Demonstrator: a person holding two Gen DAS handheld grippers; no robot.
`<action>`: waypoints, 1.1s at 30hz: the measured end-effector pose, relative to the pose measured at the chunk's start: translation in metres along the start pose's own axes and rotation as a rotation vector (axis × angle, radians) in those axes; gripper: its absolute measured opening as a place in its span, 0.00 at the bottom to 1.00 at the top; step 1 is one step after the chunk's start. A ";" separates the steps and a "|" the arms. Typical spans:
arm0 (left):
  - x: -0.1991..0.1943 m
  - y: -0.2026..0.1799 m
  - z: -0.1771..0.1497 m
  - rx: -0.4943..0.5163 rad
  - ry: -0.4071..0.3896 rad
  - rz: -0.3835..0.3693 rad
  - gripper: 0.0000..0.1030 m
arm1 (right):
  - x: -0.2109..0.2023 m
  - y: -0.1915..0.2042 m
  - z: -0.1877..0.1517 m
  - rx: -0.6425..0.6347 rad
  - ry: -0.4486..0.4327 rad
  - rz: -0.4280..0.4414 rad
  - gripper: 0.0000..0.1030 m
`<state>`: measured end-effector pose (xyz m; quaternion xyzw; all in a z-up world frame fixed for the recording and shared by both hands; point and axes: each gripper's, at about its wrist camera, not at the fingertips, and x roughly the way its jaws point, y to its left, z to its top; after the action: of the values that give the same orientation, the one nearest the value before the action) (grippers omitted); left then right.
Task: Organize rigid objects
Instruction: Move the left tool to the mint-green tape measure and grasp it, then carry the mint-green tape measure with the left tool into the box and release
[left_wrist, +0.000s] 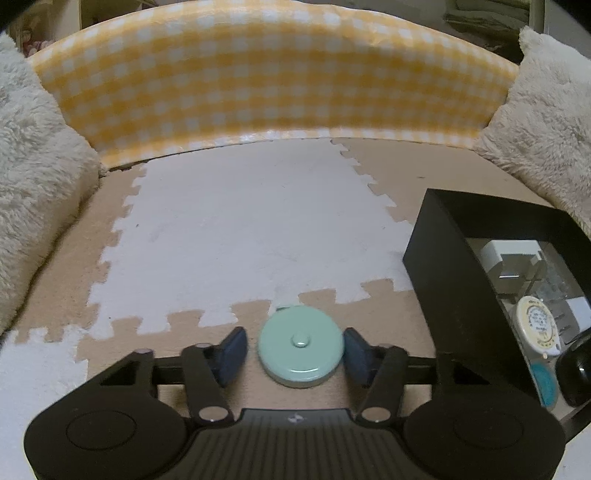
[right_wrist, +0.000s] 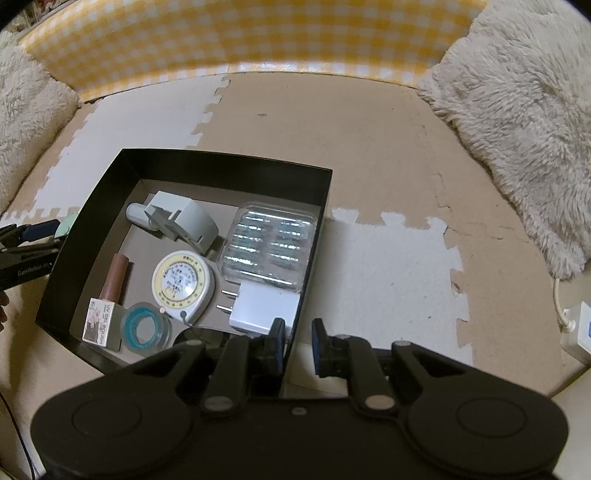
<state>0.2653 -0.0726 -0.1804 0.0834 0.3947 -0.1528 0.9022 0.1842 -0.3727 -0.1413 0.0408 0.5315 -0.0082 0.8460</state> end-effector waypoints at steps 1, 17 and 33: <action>0.000 0.000 0.000 0.002 0.000 -0.001 0.49 | 0.000 0.000 0.000 0.002 -0.001 -0.002 0.16; -0.034 -0.005 0.017 -0.075 -0.104 -0.072 0.49 | -0.006 -0.008 0.001 0.101 -0.014 0.048 0.06; -0.072 -0.067 0.030 0.092 -0.124 -0.239 0.49 | -0.007 -0.011 0.000 0.154 -0.014 0.053 0.06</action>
<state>0.2167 -0.1288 -0.1089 0.0672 0.3380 -0.2821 0.8954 0.1811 -0.3837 -0.1358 0.1198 0.5223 -0.0268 0.8439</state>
